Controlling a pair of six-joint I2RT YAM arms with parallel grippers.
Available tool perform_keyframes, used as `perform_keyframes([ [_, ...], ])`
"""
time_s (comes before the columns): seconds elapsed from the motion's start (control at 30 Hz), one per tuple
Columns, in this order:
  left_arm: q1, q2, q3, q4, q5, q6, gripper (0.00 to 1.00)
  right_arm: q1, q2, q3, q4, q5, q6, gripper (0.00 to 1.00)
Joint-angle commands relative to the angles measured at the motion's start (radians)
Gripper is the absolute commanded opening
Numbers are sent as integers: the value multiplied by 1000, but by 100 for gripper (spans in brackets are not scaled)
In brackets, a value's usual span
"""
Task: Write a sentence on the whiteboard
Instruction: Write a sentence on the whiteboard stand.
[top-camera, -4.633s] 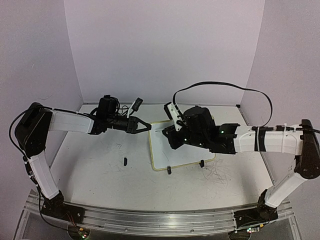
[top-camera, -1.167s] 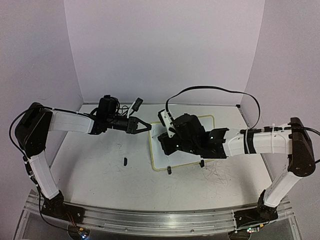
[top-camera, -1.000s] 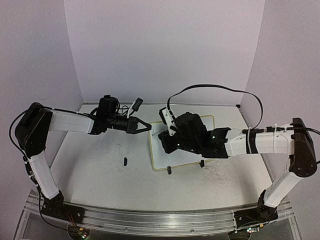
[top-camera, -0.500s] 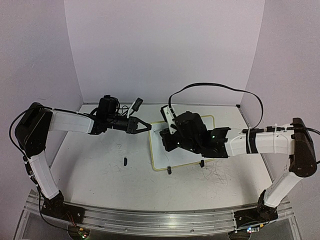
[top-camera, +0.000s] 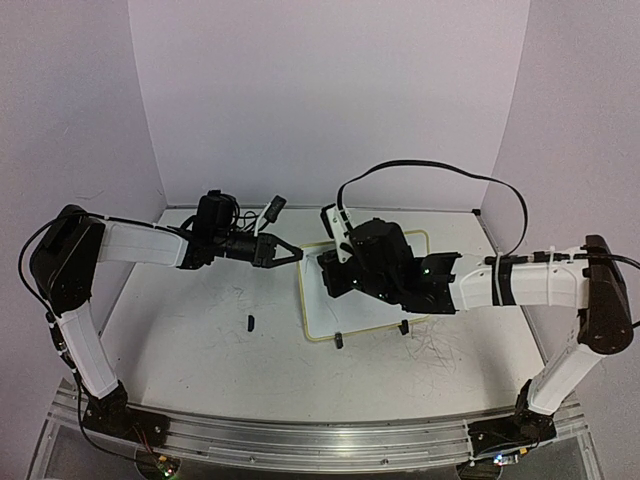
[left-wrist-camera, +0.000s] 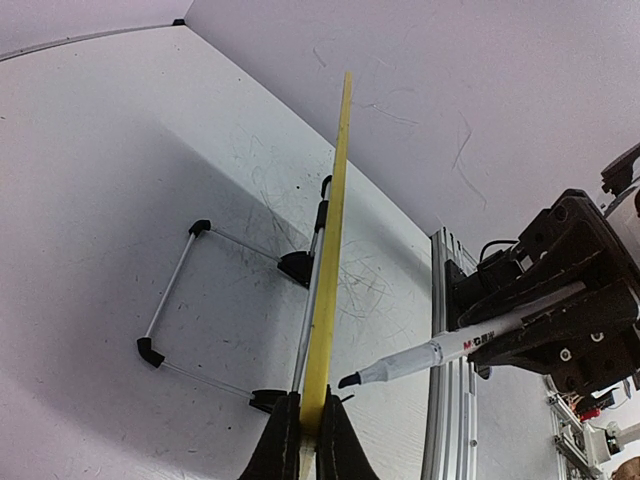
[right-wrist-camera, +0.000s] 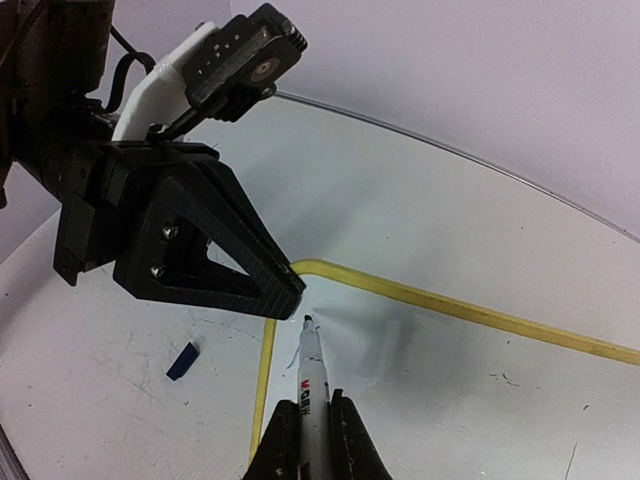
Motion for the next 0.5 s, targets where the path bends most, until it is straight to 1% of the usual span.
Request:
perform_keyframes([
  [0.0,-10,-10,10,2,38,-17,0,2,15,35,28,25,1,0],
  [0.47,-10,-12,11,2,37,-18,0,0,32,28,17,31,12,0],
])
